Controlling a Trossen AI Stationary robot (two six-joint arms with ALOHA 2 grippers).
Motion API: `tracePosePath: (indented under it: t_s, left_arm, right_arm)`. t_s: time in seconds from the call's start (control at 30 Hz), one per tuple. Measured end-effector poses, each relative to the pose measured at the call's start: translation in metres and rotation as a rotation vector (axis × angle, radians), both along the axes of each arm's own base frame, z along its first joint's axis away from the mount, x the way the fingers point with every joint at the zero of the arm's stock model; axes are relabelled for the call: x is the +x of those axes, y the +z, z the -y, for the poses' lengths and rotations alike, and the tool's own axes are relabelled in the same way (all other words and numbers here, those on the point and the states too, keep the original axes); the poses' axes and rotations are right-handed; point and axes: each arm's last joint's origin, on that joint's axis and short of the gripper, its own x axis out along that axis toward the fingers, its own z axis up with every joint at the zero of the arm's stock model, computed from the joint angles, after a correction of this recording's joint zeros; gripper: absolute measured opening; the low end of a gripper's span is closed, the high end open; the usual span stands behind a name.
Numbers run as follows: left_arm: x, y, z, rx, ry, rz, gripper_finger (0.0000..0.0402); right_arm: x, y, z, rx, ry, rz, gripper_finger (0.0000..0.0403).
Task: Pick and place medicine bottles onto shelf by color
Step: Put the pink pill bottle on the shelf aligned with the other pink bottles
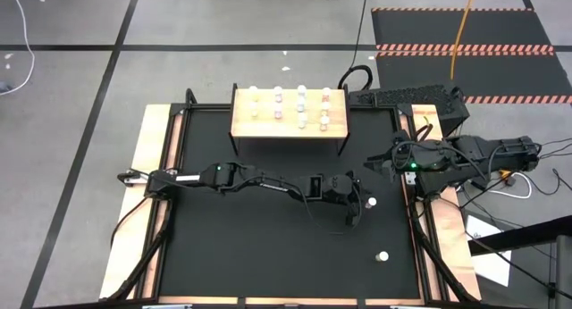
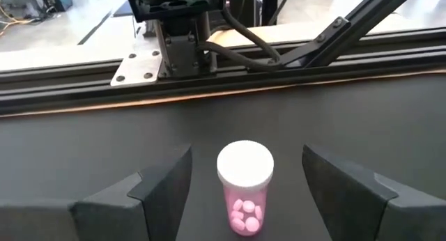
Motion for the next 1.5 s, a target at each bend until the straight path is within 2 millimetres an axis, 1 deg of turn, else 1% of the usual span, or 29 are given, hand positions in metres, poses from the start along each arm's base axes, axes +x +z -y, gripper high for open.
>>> tracePosePath:
  t_s: [0.23,0.5,0.57,0.73,0.8,0.87,0.93,1.07,1.33,1.4,1.5]
  left_arm:
    - [0.0,-0.004,-0.001,-0.012,0.002,-0.002,0.0273]
    - [0.001,-0.003,-0.002,-0.016,0.006,0.01,0.0269]
    - [0.001,-0.002,-0.004,-0.023,0.011,0.011,0.0253]
    - [0.002,-0.002,-0.008,-0.05,0.027,0.021,0.0183]
    - [0.002,-0.001,-0.01,-0.052,0.031,0.032,0.0161]
    - [0.002,-0.001,-0.011,-0.052,0.032,0.032,0.0148]
    - [0.002,-0.001,-0.011,-0.052,0.032,0.029,0.0143]
    - [0.002,-0.001,-0.011,-0.055,0.032,0.03,0.0151]
    - [0.002,-0.002,-0.01,-0.078,0.037,0.019,0.0223]
    - [0.002,-0.002,-0.01,-0.084,0.017,0.019,0.0234]
    - [0.001,-0.003,-0.008,-0.087,0.0,0.005,0.024]
  right_arm:
    - [0.0,0.0,0.0,0.007,-0.004,0.003,0.0153]
    - [0.0,0.0,0.0,0.014,-0.008,0.004,0.0153]
    - [0.0,0.0,0.0,0.016,-0.009,0.004,0.0153]
    - [0.0,0.0,0.0,0.017,-0.009,0.005,0.0153]
    - [0.0,0.0,0.0,0.017,-0.009,0.005,0.0153]
    - [0.0,0.0,0.0,0.023,-0.013,0.009,0.0153]
    - [0.001,0.001,0.0,0.025,-0.013,0.016,0.0153]
    - [0.002,0.002,0.0,0.029,-0.012,0.036,0.0153]
    - [0.003,0.004,-0.001,0.045,0.008,0.057,0.0153]
    - [0.003,0.005,-0.001,0.045,0.008,0.059,0.0153]
    - [0.003,0.005,-0.001,0.047,0.008,0.066,0.0153]
